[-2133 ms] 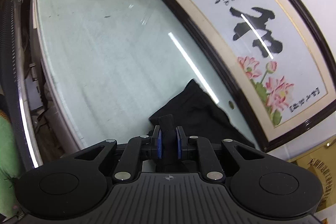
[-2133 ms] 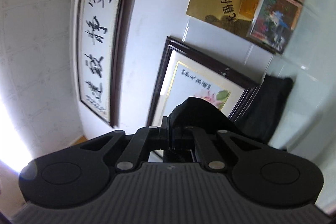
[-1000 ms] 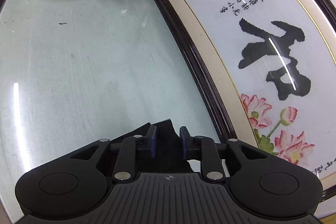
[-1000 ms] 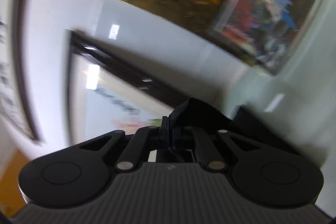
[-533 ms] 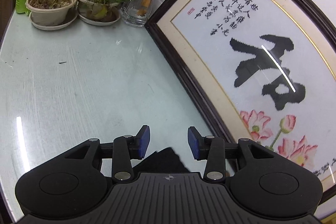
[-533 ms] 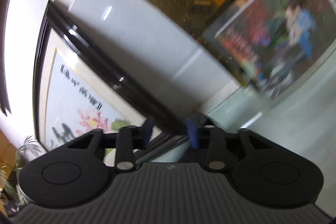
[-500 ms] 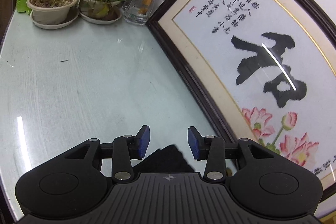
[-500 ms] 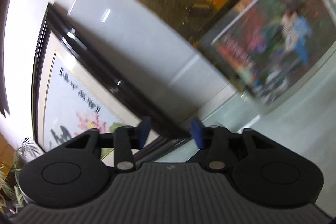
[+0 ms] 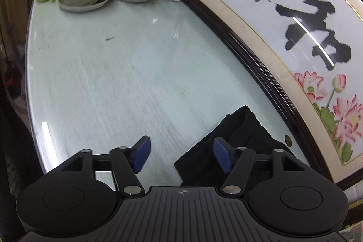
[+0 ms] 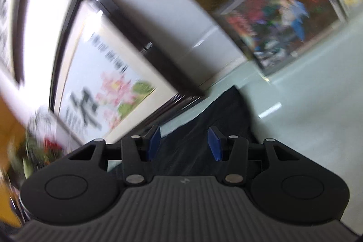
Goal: Fold clothes
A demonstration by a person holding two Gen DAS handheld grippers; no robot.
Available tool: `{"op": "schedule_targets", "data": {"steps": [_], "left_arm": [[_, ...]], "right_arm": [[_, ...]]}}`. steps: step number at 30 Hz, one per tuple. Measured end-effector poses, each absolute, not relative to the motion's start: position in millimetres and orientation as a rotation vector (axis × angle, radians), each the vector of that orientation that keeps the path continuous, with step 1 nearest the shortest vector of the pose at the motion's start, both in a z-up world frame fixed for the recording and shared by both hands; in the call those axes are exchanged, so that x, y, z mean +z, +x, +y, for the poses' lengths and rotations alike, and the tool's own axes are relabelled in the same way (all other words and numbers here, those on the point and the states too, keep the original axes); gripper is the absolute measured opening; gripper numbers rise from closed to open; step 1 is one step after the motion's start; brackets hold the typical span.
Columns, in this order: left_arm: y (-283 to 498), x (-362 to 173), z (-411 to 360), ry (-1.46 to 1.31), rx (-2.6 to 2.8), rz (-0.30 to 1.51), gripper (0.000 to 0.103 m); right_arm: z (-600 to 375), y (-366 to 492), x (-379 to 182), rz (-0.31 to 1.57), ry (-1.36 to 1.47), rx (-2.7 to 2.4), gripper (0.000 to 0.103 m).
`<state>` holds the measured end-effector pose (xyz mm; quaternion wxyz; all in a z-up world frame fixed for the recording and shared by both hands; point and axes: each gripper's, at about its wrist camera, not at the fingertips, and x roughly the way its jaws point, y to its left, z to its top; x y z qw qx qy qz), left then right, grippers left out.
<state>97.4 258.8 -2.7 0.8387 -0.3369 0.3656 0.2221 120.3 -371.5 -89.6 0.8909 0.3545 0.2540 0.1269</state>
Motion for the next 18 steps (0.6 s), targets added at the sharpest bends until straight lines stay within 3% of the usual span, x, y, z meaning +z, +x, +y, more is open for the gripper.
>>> {"op": "schedule_targets", "data": {"steps": [3, 5, 9, 12, 18], "left_arm": [[86.7, -11.5, 267.1, -0.814, 0.446, 0.769, 0.074], [81.4, -20.7, 271.7, -0.889, 0.423, 0.758, 0.083], [74.4, -49.4, 275.8, -1.041, 0.386, 0.748, 0.086], [75.7, -64.8, 270.7, -1.055, 0.359, 0.767, 0.087], [78.8, -72.4, 260.8, -1.06, 0.287, 0.727, 0.089]], "right_arm": [[-344.2, 105.0, -76.9, 0.519, 0.581, 0.323, 0.073], [-325.7, 96.4, -68.3, 0.515, 0.482, 0.356, 0.076], [-293.0, 79.8, -48.0, 0.479, 0.318, 0.381, 0.09], [-281.5, 68.9, -37.7, 0.446, 0.278, 0.4, 0.097], [-279.2, 59.1, -29.3, 0.431, 0.274, 0.424, 0.097]]}}
